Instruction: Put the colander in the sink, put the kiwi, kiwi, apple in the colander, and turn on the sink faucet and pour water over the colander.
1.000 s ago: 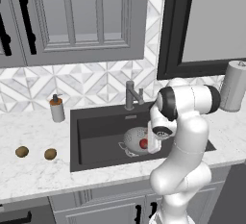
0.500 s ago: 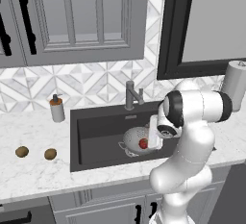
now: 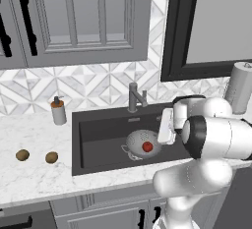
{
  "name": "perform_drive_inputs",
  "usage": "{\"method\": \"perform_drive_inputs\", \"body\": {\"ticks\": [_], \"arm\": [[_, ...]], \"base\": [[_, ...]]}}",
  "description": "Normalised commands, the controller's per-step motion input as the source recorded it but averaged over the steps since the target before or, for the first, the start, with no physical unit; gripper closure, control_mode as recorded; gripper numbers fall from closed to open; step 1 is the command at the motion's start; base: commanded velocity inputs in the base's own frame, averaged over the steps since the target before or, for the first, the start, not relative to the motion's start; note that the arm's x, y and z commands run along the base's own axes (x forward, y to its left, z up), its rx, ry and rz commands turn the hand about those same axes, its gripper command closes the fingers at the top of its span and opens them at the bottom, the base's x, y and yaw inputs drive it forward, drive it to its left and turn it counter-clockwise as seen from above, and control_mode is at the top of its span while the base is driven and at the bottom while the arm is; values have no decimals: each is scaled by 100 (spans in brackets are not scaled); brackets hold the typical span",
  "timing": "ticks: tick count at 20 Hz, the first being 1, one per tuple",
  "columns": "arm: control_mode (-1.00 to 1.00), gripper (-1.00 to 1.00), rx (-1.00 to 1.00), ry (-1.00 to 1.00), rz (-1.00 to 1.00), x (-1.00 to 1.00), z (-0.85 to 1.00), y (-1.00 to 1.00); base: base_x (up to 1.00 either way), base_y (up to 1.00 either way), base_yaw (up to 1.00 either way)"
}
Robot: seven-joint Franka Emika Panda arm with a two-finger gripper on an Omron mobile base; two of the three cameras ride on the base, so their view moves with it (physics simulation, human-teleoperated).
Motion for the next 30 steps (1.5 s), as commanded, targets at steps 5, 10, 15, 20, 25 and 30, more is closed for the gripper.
{"method": "perform_drive_inputs", "body": {"ticks": [5,10,15,20,25,30], "arm": [[-100,-100,1,14,5,-5,100,-43],[-100,-100,0,-7,8,-55,97,-37],[-100,-100,-1,-27,18,-87,69,-19],[-100,-100,-12,-25,29,-80,61,2],[-100,-100,-38,-1,37,-55,53,50],[-100,-100,-41,-16,29,-63,36,75]], "base": [[0,0,0],[0,0,0],[0,0,0],[0,0,0],[0,0,0],[0,0,0]]}}
